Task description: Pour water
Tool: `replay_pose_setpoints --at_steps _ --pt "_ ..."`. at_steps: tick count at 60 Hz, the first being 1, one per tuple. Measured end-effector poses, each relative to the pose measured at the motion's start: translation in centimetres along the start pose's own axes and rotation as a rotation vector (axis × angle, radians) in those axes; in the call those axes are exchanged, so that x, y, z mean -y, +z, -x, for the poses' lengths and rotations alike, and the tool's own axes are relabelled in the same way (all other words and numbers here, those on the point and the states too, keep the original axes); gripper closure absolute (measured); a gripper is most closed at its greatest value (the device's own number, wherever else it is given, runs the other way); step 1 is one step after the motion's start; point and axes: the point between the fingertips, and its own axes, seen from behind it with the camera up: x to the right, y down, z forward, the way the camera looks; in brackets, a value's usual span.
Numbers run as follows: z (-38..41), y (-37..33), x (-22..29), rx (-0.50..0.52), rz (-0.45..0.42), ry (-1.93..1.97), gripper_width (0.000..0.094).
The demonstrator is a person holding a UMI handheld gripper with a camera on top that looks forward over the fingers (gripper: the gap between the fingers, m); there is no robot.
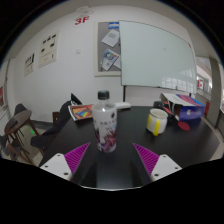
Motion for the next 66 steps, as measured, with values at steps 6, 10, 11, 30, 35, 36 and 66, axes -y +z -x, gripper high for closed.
replay_pose_setpoints --at_steps 6,10,11,30,35,36,66 --pt "1.4 4.4 2.4 0.003 -0.044 -0.011 0.0093" --pt "1.8 6.9 3.7 -0.002 -0.068 -0.009 0.0094" --pt "1.9 7.4 4.0 -0.005 -0.072 -0.008 0.0095" --pt "1.6 10.9 4.9 -0.018 -0.127 -0.009 0.0492" --pt "1.9 10.9 5.0 -0.003 -0.131 -0.004 0.0539" --pt "2.0 10.8 4.9 0.003 -0.130 -0.006 0.0559" --pt "1.7 3.3 26.9 0.757 -0.327 1.004 0.0561"
